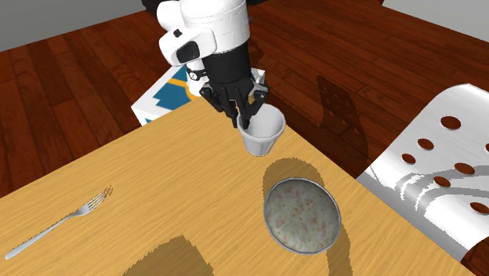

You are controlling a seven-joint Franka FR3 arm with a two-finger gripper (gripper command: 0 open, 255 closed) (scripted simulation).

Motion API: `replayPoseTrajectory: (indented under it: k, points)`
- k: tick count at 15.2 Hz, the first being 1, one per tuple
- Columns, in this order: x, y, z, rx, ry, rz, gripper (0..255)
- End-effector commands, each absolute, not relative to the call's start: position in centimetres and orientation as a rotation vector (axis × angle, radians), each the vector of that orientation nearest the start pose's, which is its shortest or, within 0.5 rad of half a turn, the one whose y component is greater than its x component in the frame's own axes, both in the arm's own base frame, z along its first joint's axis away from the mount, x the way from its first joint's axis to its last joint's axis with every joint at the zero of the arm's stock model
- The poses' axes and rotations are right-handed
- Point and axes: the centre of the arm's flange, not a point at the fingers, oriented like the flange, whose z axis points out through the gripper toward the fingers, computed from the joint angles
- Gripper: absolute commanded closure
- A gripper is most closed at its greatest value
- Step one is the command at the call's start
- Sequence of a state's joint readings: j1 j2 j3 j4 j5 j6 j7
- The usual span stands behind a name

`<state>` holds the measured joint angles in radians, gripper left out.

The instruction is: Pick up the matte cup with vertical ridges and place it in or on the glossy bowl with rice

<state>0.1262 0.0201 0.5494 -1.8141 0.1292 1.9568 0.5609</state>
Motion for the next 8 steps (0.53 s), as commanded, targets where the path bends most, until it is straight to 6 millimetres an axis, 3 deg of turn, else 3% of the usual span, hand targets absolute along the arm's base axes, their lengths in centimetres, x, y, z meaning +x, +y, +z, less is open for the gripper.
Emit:
replayPoseTrajectory:
  k: [1, 8]
  points:
    - [46.0, 39.0, 53.9, -2.958, -0.106, -0.037, 255]
    - [50.3, 47.0, 55.9, -2.958, -0.106, -0.037, 255]
